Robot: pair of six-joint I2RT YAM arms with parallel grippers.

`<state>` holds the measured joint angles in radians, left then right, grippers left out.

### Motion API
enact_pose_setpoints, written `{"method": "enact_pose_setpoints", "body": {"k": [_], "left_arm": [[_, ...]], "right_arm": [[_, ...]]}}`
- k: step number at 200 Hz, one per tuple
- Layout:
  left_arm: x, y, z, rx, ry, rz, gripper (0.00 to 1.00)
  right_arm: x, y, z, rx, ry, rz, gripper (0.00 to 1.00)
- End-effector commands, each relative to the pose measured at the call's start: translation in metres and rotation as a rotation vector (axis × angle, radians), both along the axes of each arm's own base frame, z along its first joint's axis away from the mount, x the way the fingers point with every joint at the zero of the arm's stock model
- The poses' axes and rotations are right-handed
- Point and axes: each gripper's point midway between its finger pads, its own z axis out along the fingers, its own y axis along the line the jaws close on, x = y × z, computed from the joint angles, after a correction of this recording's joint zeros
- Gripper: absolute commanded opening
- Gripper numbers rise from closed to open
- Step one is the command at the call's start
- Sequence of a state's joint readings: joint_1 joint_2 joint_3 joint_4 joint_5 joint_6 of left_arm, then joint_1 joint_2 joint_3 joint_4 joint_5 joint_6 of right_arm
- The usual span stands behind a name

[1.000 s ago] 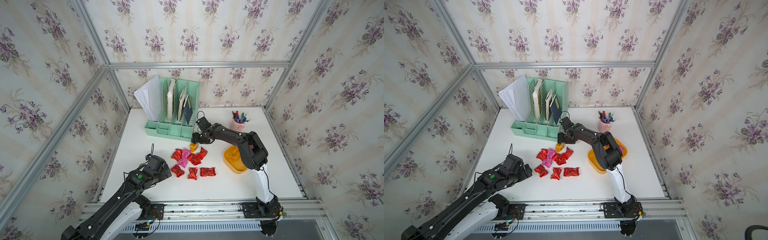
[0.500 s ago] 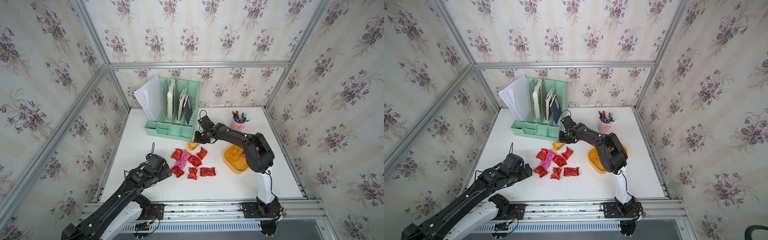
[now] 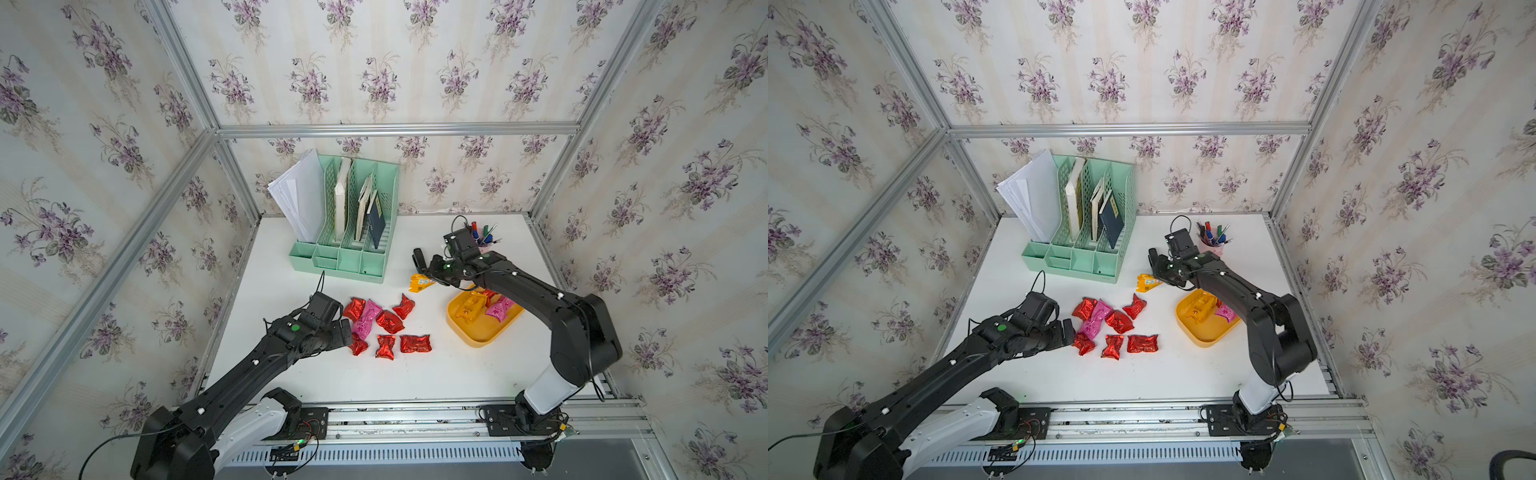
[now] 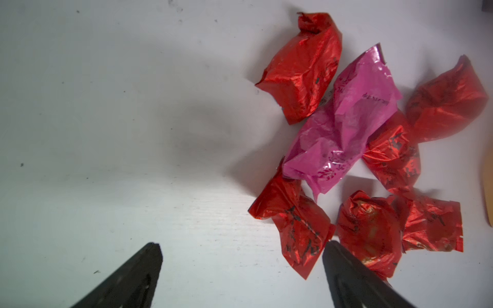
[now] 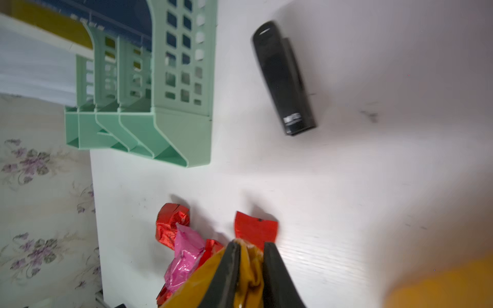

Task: Put the tea bags into the storage box
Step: Place the tea bag in the storage box.

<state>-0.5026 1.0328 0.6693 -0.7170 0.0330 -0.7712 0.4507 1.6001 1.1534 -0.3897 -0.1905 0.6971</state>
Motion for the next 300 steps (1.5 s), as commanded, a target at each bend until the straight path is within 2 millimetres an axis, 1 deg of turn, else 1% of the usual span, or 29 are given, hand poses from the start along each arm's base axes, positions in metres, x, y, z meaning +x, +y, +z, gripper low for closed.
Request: {"method": "enact_pose_setpoints", "body": {"k": [1,23,47,68,87,115,142,158,169,184,197,212,223,238,253,271,287,300], "left_arm": [[0.015,-0.016,0.005,-0.017,-0.024,-0.09,0.99],[0.025,-0.029,0.003,-0.035,-0.007,-0.132,0.99],[0.032,-0.041,0.001,-0.055,0.015,-0.162,0.99],[0.036,-0.047,0.0,-0.067,0.03,-0.17,0.99],[0.036,-0.048,0.0,-0.071,0.031,-0.166,0.99],[0.031,-0.044,0.0,-0.065,0.031,-0.14,0.99],[0.026,-0.036,0.002,-0.054,0.019,-0.106,0.99],[0.023,-0.031,0.002,-0.051,0.01,-0.081,0.99],[0.021,-0.028,0.003,-0.051,0.004,-0.061,0.99],[0.018,-0.024,0.002,-0.052,-0.004,-0.038,0.99],[0.017,-0.022,0.002,-0.054,-0.01,-0.024,0.99],[0.016,-0.02,0.003,-0.05,-0.014,-0.018,0.99],[0.016,-0.019,0.004,-0.046,-0.015,-0.015,0.99],[0.016,-0.018,0.004,-0.043,-0.017,-0.017,0.99],[0.017,-0.018,0.003,-0.04,-0.018,-0.017,0.99],[0.018,-0.019,0.002,-0.04,-0.02,-0.017,0.99],[0.02,-0.019,0.002,-0.037,-0.022,-0.018,0.99],[0.022,-0.02,0.002,-0.037,-0.028,-0.021,0.99]], "right_arm": [[-0.016,-0.04,-0.001,-0.043,0.007,-0.092,0.2],[-0.035,-0.081,0.003,-0.079,-0.006,-0.169,0.21],[-0.054,-0.119,-0.001,-0.123,0.0,-0.238,0.21],[-0.066,-0.138,-0.009,-0.146,0.01,-0.26,0.21],[-0.07,-0.143,-0.02,-0.181,0.028,-0.254,0.21],[-0.066,-0.142,-0.035,-0.199,0.056,-0.239,0.21],[-0.053,-0.139,-0.04,-0.206,0.053,-0.221,0.21],[-0.046,-0.137,-0.044,-0.218,0.062,-0.204,0.24],[-0.041,-0.134,-0.045,-0.218,0.072,-0.186,0.3],[-0.037,-0.134,-0.046,-0.233,0.084,-0.173,0.42],[-0.034,-0.137,-0.042,-0.257,0.084,-0.167,0.52],[-0.032,-0.14,-0.033,-0.283,0.069,-0.165,0.63],[-0.03,-0.141,-0.023,-0.285,0.053,-0.168,0.67],[-0.029,-0.138,-0.01,-0.26,0.029,-0.172,0.69],[-0.028,-0.129,0.003,-0.195,0.004,-0.176,0.7],[-0.033,-0.109,0.013,-0.086,-0.016,-0.166,0.71],[-0.041,-0.086,0.018,-0.014,-0.024,-0.141,0.71],[-0.05,-0.064,0.016,0.021,-0.018,-0.117,0.72]]}}
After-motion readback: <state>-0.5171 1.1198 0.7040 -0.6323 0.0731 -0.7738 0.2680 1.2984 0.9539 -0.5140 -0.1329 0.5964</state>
